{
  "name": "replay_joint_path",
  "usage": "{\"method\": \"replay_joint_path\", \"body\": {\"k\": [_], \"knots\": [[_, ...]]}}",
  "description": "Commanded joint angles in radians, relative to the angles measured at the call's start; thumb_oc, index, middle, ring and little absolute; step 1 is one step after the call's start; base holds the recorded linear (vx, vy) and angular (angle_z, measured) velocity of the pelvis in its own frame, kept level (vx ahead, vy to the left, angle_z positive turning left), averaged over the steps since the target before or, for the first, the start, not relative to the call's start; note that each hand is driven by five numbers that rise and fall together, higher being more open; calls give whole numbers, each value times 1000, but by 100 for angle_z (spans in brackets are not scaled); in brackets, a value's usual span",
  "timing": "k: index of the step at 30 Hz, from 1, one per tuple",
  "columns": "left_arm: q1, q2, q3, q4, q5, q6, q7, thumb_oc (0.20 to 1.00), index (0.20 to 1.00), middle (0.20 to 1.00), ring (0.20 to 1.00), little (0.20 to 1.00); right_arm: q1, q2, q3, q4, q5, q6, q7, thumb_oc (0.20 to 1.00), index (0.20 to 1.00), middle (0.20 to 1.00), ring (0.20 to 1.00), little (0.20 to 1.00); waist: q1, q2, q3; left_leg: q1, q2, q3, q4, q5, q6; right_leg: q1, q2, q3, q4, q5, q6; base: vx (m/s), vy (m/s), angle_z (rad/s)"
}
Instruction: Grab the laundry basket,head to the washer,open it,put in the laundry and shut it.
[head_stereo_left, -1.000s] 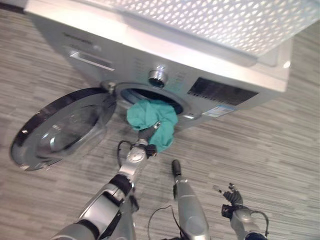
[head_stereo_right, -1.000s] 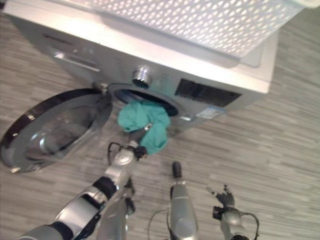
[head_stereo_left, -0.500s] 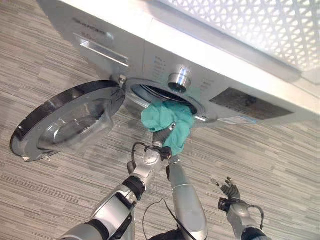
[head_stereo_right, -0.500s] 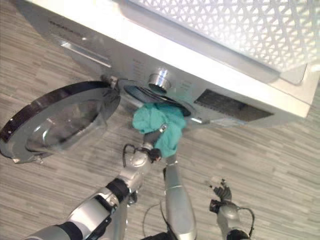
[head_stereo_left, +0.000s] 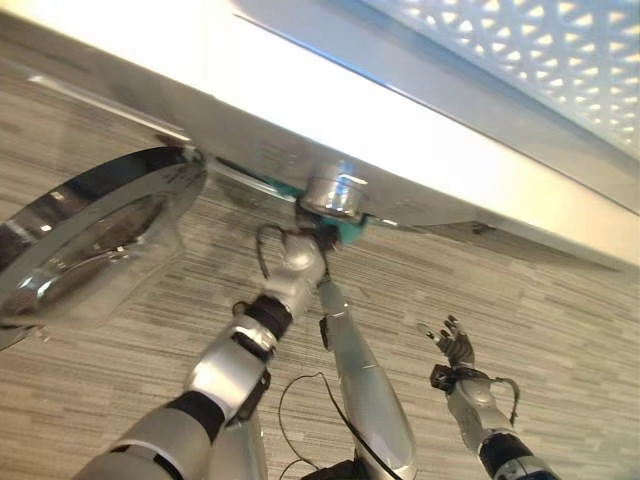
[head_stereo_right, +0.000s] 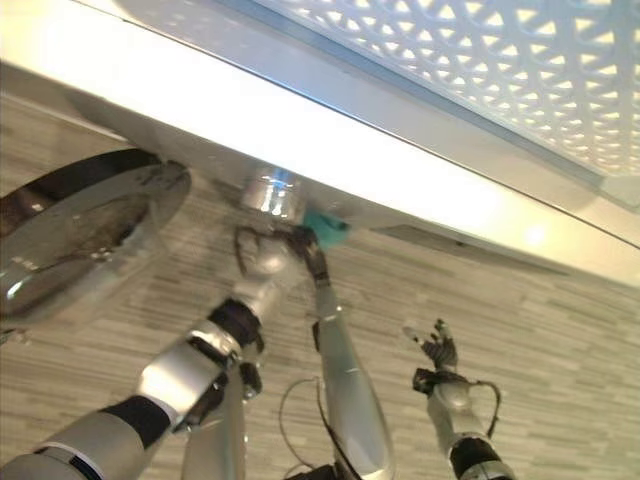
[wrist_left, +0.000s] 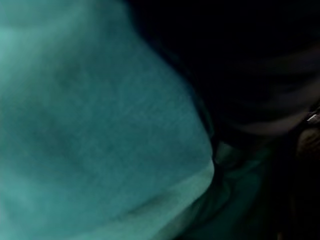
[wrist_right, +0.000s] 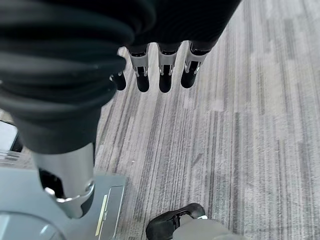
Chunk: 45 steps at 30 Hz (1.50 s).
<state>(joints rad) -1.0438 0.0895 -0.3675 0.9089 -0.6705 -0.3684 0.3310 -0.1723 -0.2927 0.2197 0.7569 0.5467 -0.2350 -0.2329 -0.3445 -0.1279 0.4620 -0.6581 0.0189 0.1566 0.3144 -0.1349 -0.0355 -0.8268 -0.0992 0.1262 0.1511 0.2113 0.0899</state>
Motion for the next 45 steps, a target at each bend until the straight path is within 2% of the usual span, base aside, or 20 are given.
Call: {"method": "replay_joint_path", "body": {"k": [1, 5, 7, 9, 13, 17, 21, 24, 27, 29, 31, 37, 40, 43, 44, 45], "knots": [[-42, 49, 14, 8, 91, -69, 63, 200, 200, 200, 200, 200, 97, -49, 23, -19, 34, -51, 23, 1000, 1000, 1000, 1000, 1000, -31, 5, -107, -98, 93, -16, 153, -139, -36, -87, 0, 27, 0, -104, 64, -2, -24, -34], [-94, 106, 18, 21, 123, -68, 98, 200, 200, 200, 200, 200, 98, -41, 20, -14, 34, -56, 30, 1000, 1000, 1000, 1000, 1000, -44, 9, -126, -155, 106, -17, 205, -160, -32, -141, 11, 36, 14, -102, 67, 1, -14, -18], [-95, 107, 19, 23, 122, -68, 97, 200, 200, 200, 200, 200, 97, -41, 20, -14, 34, -56, 30, 1000, 1000, 1000, 1000, 1000, -44, 10, -127, -159, 106, -17, 207, -161, -32, -144, 11, 36, 15, -103, 67, 0, 0, 0], [-161, 142, 24, 43, 88, -75, 98, 200, 200, 200, 200, 200, 89, -45, 37, 9, 34, -52, 48, 1000, 1000, 1000, 1000, 1000, -61, 4, -159, -221, 132, -16, 294, -198, -23, -210, 49, 49, 59, -110, 67, -2, -1, -8], [-217, 142, 24, 70, 29, -72, 65, 200, 200, 200, 200, 200, 74, -47, 70, 69, 21, -36, 73, 1000, 1000, 1000, 1000, 1000, -71, -6, -203, -304, 166, -30, 417, -255, 6, -285, 98, 61, 134, -131, 65, -16, -14, -34], [-232, 135, 34, 90, 11, -67, 62, 200, 200, 200, 200, 200, 71, -46, 79, 76, 20, -34, 78, 1000, 1000, 1000, 1000, 1000, -74, -4, -212, -326, 170, -43, 445, -269, 17, -305, 111, 60, 156, -142, 66, -9, -6, -15], [-284, 119, 58, 155, -21, -44, 53, 200, 200, 200, 200, 200, 46, -46, 82, 91, 28, -33, 72, 1000, 1000, 1000, 1000, 1000, -79, 2, -212, -367, 180, -62, 501, -296, 33, -349, 132, 61, 219, -178, 56, 5, 1, -9], [-321, 159, 74, 179, -43, -33, 48, 200, 200, 200, 200, 200, 31, -51, 80, 80, 32, -37, 66, 1000, 1000, 1000, 1000, 1000, -79, 3, -203, -389, 191, -66, 530, -308, 36, -375, 145, 61, 251, -189, 53, 9, -7, -7], [-323, 161, 75, 181, -44, -33, 47, 200, 200, 200, 200, 200, 29, -51, 81, 80, 32, -37, 66, 1000, 1000, 1000, 1000, 1000, -79, 4, -202, -391, 192, -67, 532, -309, 35, -377, 145, 60, 252, -190, 53, 6, -12, -2], [-336, 190, 85, 191, -59, -31, 39, 200, 200, 200, 200, 200, 22, -50, 106, 69, 7, -34, 65, 1000, 1000, 1000, 1000, 1000, -78, 0, -202, -415, 200, -74, 570, -324, 46, -400, 162, 59, 283, -199, 51, 46, -53, -4], [-380, 221, 108, 228, -130, -24, 19, 200, 200, 200, 200, 200, -4, -51, 129, 130, -16, -19, 69, 1000, 1000, 1000, 1000, 1000, -82, -3, -224, -449, 228, -84, 646, -362, 61, -445, 197, 57, 350, -229, 39, 79, -32, -26], [-418, 227, 160, 244, -227, -31, 20, 200, 200, 200, 200, 200, -8, -52, 123, 149, -5, -15, 65, 1000, 1000, 1000, 1000, 1000, -86, 9, -237, -483, 244, -106, 705, -390, 60, -480, 208, 49, 399, -249, 31, 30, -17, -16], [-452, 260, 205, 300, -283, -17, 22, 200, 200, 200, 200, 200, -28, -48, 122, 158, 8, -11, 69, 1000, 1000, 1000, 1000, 1000, -95, 13, -245, -484, 251, -105, 707, -396, 55, -489, 211, 51, 411, -251, 30, 14, -3, 3], [-455, 262, 205, 303, -285, -17, 19, 200, 200, 200, 200, 200, -30, -48, 123, 159, 8, -11, 69, 1000, 1000, 1000, 1000, 1000, -95, 12, -243, -483, 251, -104, 706, -396, 55, -489, 211, 52, 411, -251, 30, 19, 20, 0], [-493, 305, 224, 235, -395, -38, -10, 1000, 1000, 1000, 1000, 1000, -36, -61, 115, 143, 7, 5, 76, 1000, 1000, 1000, 1000, 1000, -108, 27, -253, -445, 254, -86, 668, -389, 47, -479, 206, 54, 393, -244, 35, 59, 68, 1], [-431, 242, 156, 182, -252, -45, 14, 1000, 1000, 1000, 1000, 1000, 7, -77, 116, 135, -10, 7, 94, 1000, 1000, 1000, 1000, 1000, -101, 31, -248, -364, 247, -60, 602, -367, 41, -415, 186, 59, 355, -238, 36, 60, 97, -5]]}}
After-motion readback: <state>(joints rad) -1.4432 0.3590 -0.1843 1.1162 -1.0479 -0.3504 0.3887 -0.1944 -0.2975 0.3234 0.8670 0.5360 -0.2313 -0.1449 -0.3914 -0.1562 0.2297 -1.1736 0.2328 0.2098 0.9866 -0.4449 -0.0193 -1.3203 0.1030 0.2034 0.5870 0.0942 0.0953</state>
